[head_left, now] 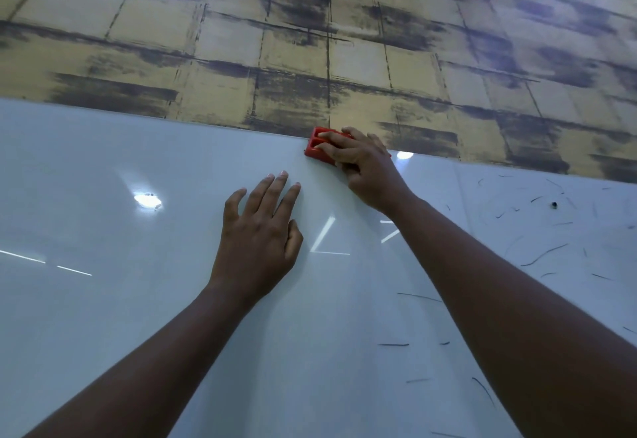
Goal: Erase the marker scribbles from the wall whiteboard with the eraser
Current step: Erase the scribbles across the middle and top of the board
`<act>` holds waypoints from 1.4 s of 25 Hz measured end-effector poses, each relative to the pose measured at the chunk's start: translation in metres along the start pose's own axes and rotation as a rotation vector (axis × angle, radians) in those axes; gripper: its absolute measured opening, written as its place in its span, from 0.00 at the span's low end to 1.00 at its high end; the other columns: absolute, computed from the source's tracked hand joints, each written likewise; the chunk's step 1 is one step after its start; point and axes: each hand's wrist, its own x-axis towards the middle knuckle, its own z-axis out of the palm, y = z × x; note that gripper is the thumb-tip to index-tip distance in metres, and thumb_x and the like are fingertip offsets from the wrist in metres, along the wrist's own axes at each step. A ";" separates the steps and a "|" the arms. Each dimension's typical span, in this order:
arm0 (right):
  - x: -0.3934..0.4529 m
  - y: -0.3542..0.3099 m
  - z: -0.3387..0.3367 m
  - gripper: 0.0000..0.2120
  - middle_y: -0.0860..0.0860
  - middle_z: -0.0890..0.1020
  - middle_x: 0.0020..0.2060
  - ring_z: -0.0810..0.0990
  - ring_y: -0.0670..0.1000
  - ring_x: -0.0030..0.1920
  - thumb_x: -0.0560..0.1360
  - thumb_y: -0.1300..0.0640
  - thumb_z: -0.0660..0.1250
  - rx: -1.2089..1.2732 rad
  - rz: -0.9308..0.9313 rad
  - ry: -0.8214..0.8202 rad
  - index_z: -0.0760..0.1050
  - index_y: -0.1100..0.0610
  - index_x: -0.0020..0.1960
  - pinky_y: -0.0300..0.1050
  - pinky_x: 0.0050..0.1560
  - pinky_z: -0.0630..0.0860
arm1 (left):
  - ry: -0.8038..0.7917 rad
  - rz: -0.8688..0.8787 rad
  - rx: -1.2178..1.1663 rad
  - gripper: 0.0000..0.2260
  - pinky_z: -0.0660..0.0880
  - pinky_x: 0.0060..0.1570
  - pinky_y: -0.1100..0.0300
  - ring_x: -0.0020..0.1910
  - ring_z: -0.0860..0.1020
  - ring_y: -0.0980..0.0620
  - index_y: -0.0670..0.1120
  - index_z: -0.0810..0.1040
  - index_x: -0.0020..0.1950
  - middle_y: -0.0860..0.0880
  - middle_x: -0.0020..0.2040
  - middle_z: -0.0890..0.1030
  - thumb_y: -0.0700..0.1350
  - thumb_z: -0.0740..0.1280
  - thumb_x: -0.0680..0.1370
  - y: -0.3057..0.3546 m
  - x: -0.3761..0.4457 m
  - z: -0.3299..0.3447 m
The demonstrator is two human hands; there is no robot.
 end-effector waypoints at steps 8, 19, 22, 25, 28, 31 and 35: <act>-0.092 0.071 -0.017 0.23 0.57 0.80 0.67 0.78 0.64 0.62 0.79 0.69 0.63 -0.087 0.453 0.356 0.78 0.55 0.71 0.59 0.63 0.74 | 0.040 0.018 -0.042 0.29 0.60 0.80 0.38 0.84 0.63 0.43 0.44 0.67 0.84 0.42 0.84 0.64 0.52 0.51 0.83 0.000 -0.005 0.006; -0.151 -0.032 0.011 0.26 0.53 0.79 0.69 0.78 0.64 0.62 0.75 0.75 0.67 0.037 0.442 0.385 0.80 0.55 0.68 0.64 0.67 0.71 | 0.011 -0.005 -0.114 0.28 0.55 0.82 0.35 0.86 0.56 0.41 0.42 0.62 0.85 0.40 0.86 0.59 0.48 0.56 0.84 0.013 -0.035 0.003; -0.162 -0.071 0.020 0.29 0.47 0.75 0.73 0.73 0.60 0.67 0.76 0.72 0.63 0.057 0.319 0.230 0.78 0.49 0.71 0.61 0.71 0.66 | 0.014 -0.022 -0.107 0.29 0.56 0.82 0.34 0.86 0.55 0.41 0.42 0.62 0.85 0.40 0.86 0.59 0.48 0.55 0.84 0.015 -0.040 0.003; -0.180 -0.085 0.026 0.31 0.42 0.66 0.79 0.61 0.56 0.77 0.79 0.70 0.59 0.097 0.255 0.063 0.70 0.46 0.77 0.52 0.77 0.52 | 0.006 -0.032 -0.098 0.29 0.56 0.82 0.34 0.86 0.54 0.41 0.42 0.61 0.86 0.40 0.86 0.57 0.50 0.55 0.85 0.020 -0.047 0.004; -0.196 -0.077 0.021 0.37 0.43 0.66 0.79 0.62 0.56 0.77 0.75 0.75 0.65 0.033 0.092 0.006 0.69 0.48 0.78 0.56 0.76 0.57 | -0.004 -0.046 -0.079 0.29 0.56 0.82 0.35 0.86 0.53 0.41 0.42 0.59 0.86 0.40 0.86 0.56 0.50 0.55 0.85 0.024 -0.056 0.004; -0.206 -0.053 0.006 0.38 0.44 0.71 0.76 0.69 0.58 0.73 0.70 0.76 0.63 -0.041 0.009 0.019 0.73 0.50 0.75 0.60 0.70 0.67 | 0.014 -0.052 -0.073 0.29 0.57 0.82 0.35 0.86 0.54 0.42 0.42 0.61 0.86 0.41 0.86 0.57 0.49 0.55 0.84 0.025 -0.062 0.004; -0.243 0.002 -0.016 0.36 0.50 0.77 0.71 0.76 0.63 0.65 0.70 0.81 0.60 0.015 0.325 0.228 0.78 0.55 0.71 0.65 0.66 0.71 | 0.043 -0.060 -0.078 0.28 0.57 0.82 0.36 0.86 0.56 0.42 0.42 0.63 0.85 0.42 0.86 0.59 0.48 0.55 0.85 0.029 -0.074 0.001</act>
